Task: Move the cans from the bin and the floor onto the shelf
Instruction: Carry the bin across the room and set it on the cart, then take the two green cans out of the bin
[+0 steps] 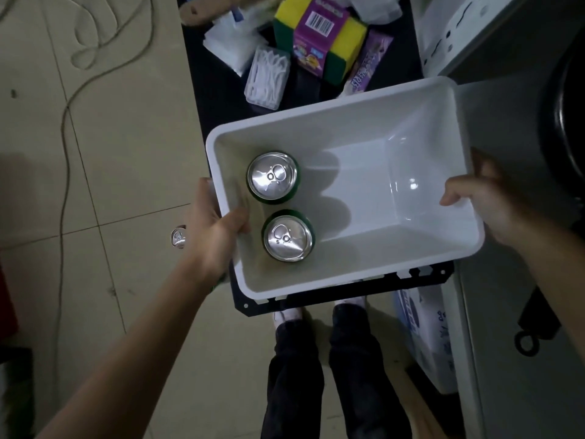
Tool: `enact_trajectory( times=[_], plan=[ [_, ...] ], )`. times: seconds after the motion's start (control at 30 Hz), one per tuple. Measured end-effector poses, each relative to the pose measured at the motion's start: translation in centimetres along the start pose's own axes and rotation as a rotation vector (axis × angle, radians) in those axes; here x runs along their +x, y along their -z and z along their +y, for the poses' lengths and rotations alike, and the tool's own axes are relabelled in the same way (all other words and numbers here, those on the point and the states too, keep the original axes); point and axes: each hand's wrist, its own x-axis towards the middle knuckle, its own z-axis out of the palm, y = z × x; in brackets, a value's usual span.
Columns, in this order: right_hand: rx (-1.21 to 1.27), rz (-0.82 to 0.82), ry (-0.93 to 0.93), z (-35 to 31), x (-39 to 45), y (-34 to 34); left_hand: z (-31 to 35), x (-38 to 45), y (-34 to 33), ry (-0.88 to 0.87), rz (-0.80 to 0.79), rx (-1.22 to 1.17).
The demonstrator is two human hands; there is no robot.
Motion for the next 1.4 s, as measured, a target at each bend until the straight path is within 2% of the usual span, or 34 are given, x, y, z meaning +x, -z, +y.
enact_trajectory(
  times=[0.17,0.43,0.67,0.73,0.8,0.87,0.97,1.1,1.23,1.4],
  plan=[
    [-0.017,0.051,-0.016,0.1,-0.3,-0.3,0.0,0.2,0.0,0.045,0.007,-0.010],
    [-0.018,0.123,-0.078,0.0,-0.8,-0.8,1.5,-0.3,1.1,0.084,-0.106,0.145],
    [-0.085,0.205,-0.182,0.0,-1.5,-1.2,2.5,-1.8,0.2,0.161,0.032,0.261],
    [-0.179,0.338,-0.044,-0.7,-2.4,-1.3,3.1,-2.7,0.2,0.058,0.138,0.282],
    [-0.240,0.515,0.235,-2.2,-4.1,-1.6,4.3,-3.5,0.7,-0.138,0.277,0.288],
    [-0.205,0.559,0.463,-4.2,-5.4,-2.4,5.6,-3.7,1.3,-0.354,0.347,0.325],
    [-0.166,0.336,0.555,-6.0,-6.0,-5.2,7.6,-3.3,1.7,-0.547,0.289,0.432],
    [-0.361,0.001,0.298,-4.6,-5.7,-10.2,8.4,-2.6,0.5,-0.610,0.020,0.557],
    [-0.483,-0.104,0.118,-3.4,-5.6,-14.1,7.1,-0.9,-1.6,-0.407,-0.203,0.919],
    [-0.529,-0.161,-0.040,-3.4,-5.0,-17.0,7.0,1.7,-3.7,-0.219,-0.329,1.043]
  ],
)
